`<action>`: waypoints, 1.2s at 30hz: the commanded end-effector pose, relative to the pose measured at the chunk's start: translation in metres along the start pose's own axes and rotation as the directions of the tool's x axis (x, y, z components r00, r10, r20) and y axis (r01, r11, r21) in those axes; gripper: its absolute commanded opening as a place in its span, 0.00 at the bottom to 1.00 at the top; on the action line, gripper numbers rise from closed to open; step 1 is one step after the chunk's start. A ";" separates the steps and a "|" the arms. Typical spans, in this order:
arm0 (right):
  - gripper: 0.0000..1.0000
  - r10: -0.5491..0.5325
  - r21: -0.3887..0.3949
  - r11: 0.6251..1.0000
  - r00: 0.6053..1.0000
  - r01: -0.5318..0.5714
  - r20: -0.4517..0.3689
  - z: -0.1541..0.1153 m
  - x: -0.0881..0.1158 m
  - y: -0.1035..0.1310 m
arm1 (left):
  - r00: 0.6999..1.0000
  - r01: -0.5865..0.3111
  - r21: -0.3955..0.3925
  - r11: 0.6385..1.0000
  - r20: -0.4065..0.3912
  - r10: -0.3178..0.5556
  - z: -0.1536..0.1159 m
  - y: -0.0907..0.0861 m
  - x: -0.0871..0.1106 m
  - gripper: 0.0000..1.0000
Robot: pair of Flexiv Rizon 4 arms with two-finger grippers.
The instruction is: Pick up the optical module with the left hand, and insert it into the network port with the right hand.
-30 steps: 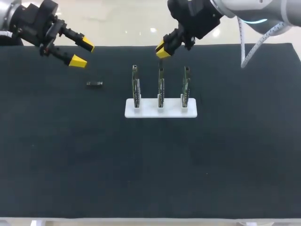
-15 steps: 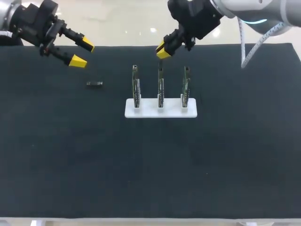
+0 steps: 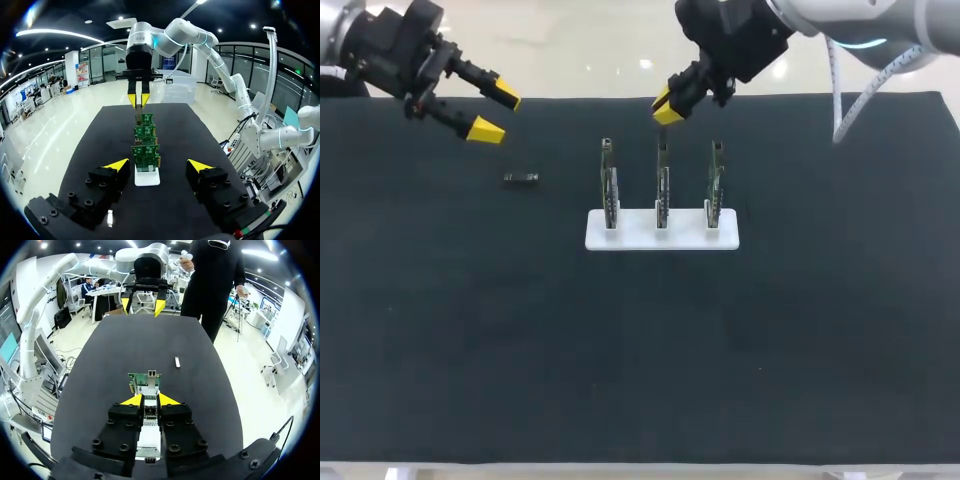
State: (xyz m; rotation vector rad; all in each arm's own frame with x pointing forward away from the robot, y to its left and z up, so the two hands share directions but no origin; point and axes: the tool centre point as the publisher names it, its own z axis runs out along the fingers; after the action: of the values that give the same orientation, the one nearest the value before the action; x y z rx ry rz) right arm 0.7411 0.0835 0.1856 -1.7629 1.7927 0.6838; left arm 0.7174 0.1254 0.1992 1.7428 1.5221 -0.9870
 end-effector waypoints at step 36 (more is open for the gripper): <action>0.00 -0.010 -0.001 1.000 1.000 0.010 -0.003 0.000 0.001 -0.002 | 1.000 0.001 0.001 1.000 -0.003 -0.001 0.000 0.001 0.000 1.00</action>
State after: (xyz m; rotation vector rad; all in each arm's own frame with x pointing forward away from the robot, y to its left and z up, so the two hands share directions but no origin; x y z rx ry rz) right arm 0.7427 0.0821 0.1859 -1.7735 1.7874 0.6767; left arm 0.7174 0.1254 0.1992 1.7428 1.5220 -0.9870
